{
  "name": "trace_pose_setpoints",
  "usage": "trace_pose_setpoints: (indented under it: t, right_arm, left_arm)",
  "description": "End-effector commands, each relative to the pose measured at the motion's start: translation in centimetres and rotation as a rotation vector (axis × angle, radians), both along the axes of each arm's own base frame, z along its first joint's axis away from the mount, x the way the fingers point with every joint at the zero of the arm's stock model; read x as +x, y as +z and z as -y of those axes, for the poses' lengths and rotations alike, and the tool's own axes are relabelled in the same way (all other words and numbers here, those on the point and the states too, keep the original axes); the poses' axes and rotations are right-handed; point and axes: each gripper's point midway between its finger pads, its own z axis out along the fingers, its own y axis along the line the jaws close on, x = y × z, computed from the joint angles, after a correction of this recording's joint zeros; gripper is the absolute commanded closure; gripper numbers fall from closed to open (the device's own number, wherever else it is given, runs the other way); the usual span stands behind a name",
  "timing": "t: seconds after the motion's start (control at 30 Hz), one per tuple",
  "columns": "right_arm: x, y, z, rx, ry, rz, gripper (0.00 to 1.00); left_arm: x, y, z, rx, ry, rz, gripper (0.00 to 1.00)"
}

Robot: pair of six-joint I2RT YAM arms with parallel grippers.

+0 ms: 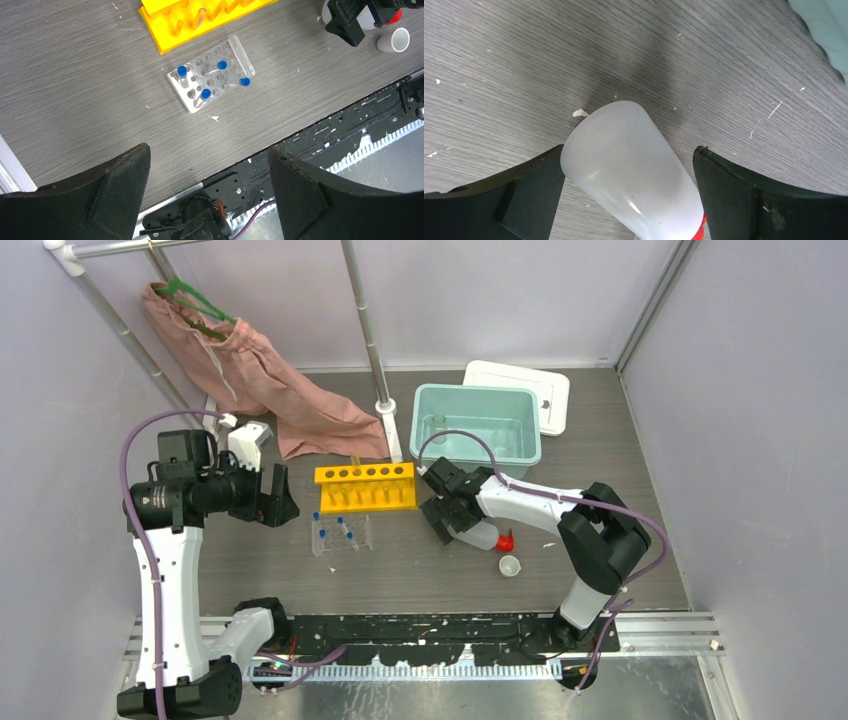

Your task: Organize the chemistry lab equipment

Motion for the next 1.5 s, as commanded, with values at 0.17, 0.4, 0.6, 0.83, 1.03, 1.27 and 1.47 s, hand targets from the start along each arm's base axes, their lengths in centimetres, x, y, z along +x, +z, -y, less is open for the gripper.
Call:
trace_pose_setpoints:
  t: [0.17,0.4,0.6,0.83,1.03,1.27,1.47]
  right_arm:
    - [1.0,0.7,1.1,-0.054,0.019,0.064,0.01]
    - [1.0,1.1,1.6,-0.044,0.057,0.116,0.03]
    - [2.0,2.0,2.3,-0.073,0.060,0.188,0.09]
    - [2.2,3.2,2.2,-0.039,0.058,0.226,0.28]
    - [2.0,3.9,2.1,-0.009,0.058,0.243,0.39]
    - [1.8,4.0,2.2,-0.004,0.062,0.239,0.38]
    - [1.7,2.0,1.9,-0.011,0.048,0.201,0.32]
  left_arm:
    - [0.3,1.2,0.1,0.003,-0.019,0.052,0.13]
    - [0.4,1.4,0.2,0.004,-0.021,0.055,0.13]
    - [0.4,1.0,-0.1,0.022,-0.028,0.044,0.13]
    - [0.6,1.4,-0.2,0.028,-0.027,0.043,0.13]
    - [0.3,1.5,-0.3,0.035,-0.029,0.045,0.13]
    - [0.0,1.9,-0.3,0.042,-0.034,0.058,0.12]
    - [0.0,2.3,-0.2,0.041,-0.037,0.062,0.12]
